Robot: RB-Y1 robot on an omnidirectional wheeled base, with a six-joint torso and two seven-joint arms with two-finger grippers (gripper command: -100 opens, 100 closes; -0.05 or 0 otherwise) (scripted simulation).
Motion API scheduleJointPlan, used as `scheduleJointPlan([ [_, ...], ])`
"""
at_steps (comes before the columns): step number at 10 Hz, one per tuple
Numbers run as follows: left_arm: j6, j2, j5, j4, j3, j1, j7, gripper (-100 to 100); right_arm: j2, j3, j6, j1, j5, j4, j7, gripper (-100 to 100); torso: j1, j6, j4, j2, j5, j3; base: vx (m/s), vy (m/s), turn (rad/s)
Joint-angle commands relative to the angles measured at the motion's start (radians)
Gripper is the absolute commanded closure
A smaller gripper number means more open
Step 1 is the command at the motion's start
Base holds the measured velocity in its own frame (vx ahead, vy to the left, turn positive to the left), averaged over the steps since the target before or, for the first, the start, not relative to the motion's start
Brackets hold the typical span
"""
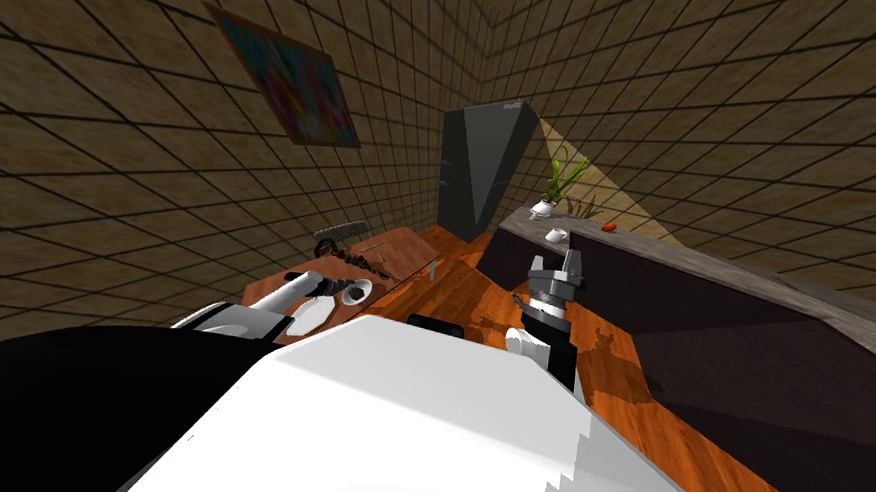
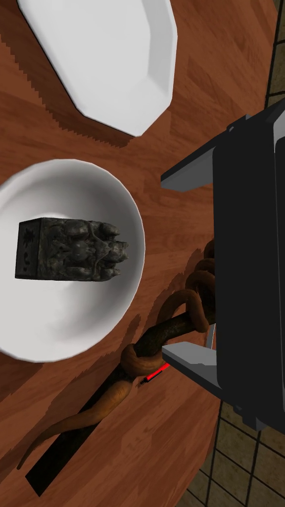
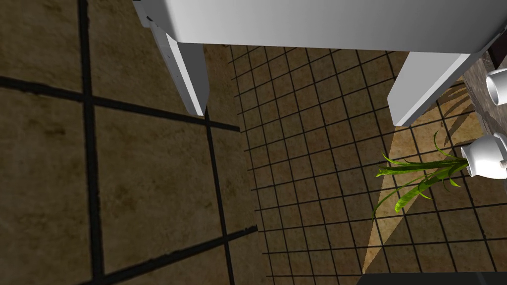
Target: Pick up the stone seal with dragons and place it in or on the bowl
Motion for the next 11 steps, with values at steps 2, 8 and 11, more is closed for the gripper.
scheduleJointPlan([
  [2, -0.004, 0.049, 0.069, 0.034, 0.011, 0.023, -0.053, -100, 0.0, 0.0, 0.0, 0.0, 0.0, 0.0, 0.0, 0, 0.002, 0.0, 0.0, 0.001, 0.0, 0.001, 0.014, -0.038, -0.07],
  [8, -0.011, 0.092, 0.239, 0.132, 0.025, 0.034, -0.192, -100, 0.0, 0.0, 0.0, 0.0, 0.0, 0.0, 0.0, 0, -0.002, 0.0, 0.0, 0.0, 0.0, 0.0, 0.024, -0.055, -0.047],
  [11, -0.017, 0.135, 0.327, 0.185, 0.038, 0.044, -0.286, -100, 0.0, 0.0, 0.0, 0.0, 0.0, 0.0, 0.0, 0, 0.004, 0.0, 0.0, 0.001, 0.001, 0.001, 0.017, -0.02, -0.053],
])
